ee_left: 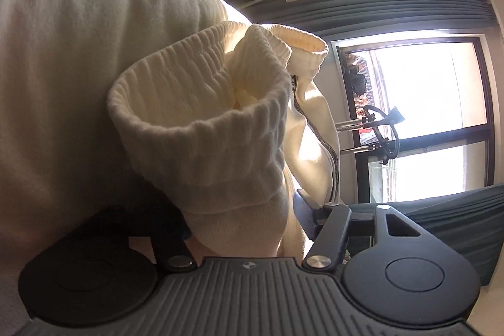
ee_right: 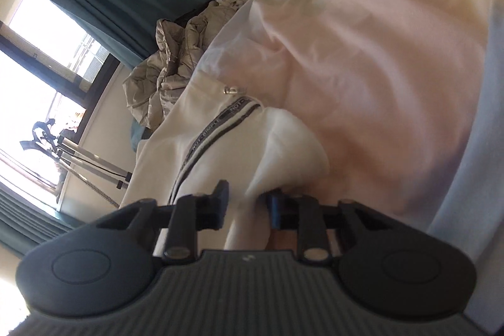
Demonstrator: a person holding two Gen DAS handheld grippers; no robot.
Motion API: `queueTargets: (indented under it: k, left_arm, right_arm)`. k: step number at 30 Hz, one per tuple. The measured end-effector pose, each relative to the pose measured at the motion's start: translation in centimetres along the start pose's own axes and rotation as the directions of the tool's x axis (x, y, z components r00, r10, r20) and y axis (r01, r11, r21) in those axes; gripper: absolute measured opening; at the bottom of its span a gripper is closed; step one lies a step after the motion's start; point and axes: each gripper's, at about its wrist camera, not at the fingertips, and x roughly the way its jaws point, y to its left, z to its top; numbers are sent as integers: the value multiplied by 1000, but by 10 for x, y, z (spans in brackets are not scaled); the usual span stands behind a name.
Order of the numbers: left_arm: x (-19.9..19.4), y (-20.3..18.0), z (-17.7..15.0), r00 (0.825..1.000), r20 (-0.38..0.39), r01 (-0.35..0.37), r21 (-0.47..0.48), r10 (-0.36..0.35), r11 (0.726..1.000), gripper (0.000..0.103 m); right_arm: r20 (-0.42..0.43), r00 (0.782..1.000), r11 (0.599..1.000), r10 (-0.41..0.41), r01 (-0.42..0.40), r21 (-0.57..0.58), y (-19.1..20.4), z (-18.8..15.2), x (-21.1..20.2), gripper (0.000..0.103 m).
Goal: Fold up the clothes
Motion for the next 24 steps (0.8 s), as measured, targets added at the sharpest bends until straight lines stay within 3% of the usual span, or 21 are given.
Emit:
queueTargets:
  k: [2, 4, 9, 13, 15, 18, 20, 22, 24]
  left_arm:
    - [-2, 3, 4, 1000, 14, 7, -25, -7, 1000, 30]
    - [-4, 6, 8, 1000, 27, 14, -48, -13, 999, 23]
    - [-28, -8, 13, 998, 51, 39, 4, -39, 999, 20]
    - [-42, -14, 12, 1000, 24, 11, 73, -13, 997, 19]
    - [-43, -15, 9, 1000, -5, -14, 133, 15, 991, 20]
    - [-39, -24, 7, 994, -48, -84, 242, 98, 967, 24]
    - [-40, -30, 6, 988, -43, -127, 289, 146, 949, 36]
    - [-43, -41, 1, 979, -28, -178, 346, 200, 921, 40]
    - [-47, -54, -4, 969, -11, -220, 415, 247, 883, 55]
  right_arm:
    - [53, 998, 999, 22, -21, -29, 5, 7, -11, 8]
    - [102, 993, 998, 52, -47, -52, 10, 14, -25, 5]
    - [156, 986, 993, 66, -50, -103, 21, 40, -57, 5]
    - [184, 981, 991, 54, -30, -131, 19, 52, -78, 4]
    - [177, 984, 989, 24, 3, -149, 10, 52, -80, 5]
    - [99, 995, 987, -23, 39, -155, -10, 42, -70, 7]
    - [60, 996, 981, -71, 80, -175, -19, 30, -66, 11]
    - [42, 994, 970, -101, 108, -217, -23, 19, -66, 16]
    - [40, 992, 956, -123, 129, -265, -23, 10, -72, 26]
